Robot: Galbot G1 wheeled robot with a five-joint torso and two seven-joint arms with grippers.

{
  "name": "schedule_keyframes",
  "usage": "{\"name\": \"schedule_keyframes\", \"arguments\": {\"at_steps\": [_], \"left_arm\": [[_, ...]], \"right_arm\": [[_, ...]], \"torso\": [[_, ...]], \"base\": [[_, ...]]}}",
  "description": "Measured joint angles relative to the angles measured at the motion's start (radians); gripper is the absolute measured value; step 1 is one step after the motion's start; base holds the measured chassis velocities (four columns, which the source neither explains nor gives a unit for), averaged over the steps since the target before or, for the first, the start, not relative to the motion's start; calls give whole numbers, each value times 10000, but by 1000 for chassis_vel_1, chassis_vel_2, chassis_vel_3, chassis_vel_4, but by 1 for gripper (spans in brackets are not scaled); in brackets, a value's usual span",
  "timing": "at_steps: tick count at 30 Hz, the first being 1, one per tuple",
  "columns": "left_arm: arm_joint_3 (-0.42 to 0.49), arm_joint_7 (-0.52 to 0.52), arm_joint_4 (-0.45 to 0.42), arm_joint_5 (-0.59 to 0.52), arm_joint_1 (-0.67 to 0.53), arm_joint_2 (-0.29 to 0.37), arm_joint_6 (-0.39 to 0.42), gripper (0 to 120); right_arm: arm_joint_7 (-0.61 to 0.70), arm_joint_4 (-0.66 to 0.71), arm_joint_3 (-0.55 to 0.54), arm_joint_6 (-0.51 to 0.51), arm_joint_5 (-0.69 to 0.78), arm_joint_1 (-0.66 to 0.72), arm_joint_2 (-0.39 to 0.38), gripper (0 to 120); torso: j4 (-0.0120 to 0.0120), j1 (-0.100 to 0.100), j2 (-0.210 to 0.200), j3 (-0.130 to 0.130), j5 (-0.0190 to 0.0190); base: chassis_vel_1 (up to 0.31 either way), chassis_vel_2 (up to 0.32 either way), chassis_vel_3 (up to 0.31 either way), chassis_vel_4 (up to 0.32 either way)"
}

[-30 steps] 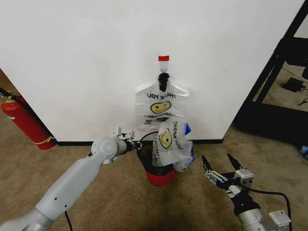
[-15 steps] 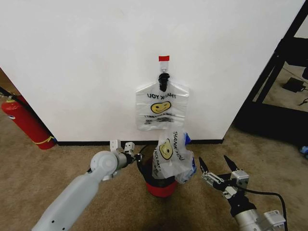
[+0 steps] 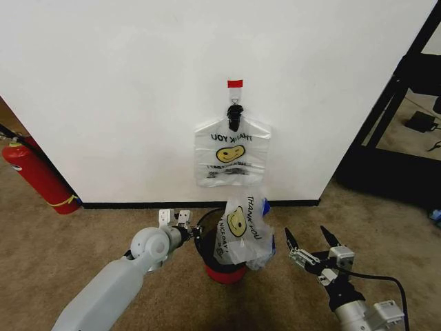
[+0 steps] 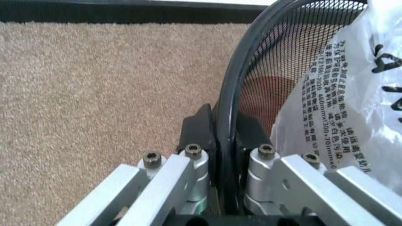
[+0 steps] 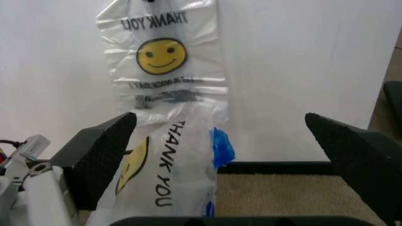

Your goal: Pick up the garbage bag from the wall and place it over the trash bin.

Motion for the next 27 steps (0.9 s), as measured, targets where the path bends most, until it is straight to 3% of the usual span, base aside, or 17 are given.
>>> {"name": "schedule_keyframes", "arguments": {"at_steps": [2,7,12,14,18,20,24,26,27], "left_arm": [[11,162,39,56,-16,10,-12,4],[-35,420,-177,77,22,49,14,18],[-138,485,-746,88,-1,353,74,39],[-155,494,-824,85,-15,424,87,41],[-483,564,-1248,101,17,804,65,61],[-589,551,-1378,168,86,818,-18,65],[-1168,618,-2394,1803,1015,778,-1585,82],[-1283,649,-2548,2024,1229,752,-1906,84],[-1685,684,-2916,2348,1786,671,-2579,90]], "right_arm": [[1,-40,-22,-11,9,50,-40,100],[1,-99,-45,-23,64,154,-82,100],[11,-204,-81,-29,95,251,-104,100],[11,-213,-87,-29,97,254,-108,100],[14,-219,-92,-25,139,309,-161,100],[19,-219,-88,-23,144,347,-169,100],[34,-372,155,93,171,622,-238,100],[32,-427,216,129,171,663,-250,100],[22,-593,391,247,179,780,-269,100]], "torso": [[0,0,0,0,0],[0,0,0,1,-1],[0,0,0,1,-1],[0,0,0,0,0],[0,0,-1,1,-1],[0,0,0,1,0],[0,0,0,0,1],[1,1,0,1,-4],[-2,1,-1,1,-3]], "base": [[0,0,0,0],[0,0,0,0],[0,0,0,0],[0,0,0,0],[0,0,0,0],[0,0,0,0],[0,0,0,0],[0,0,0,0],[0,0,0,0]]}}
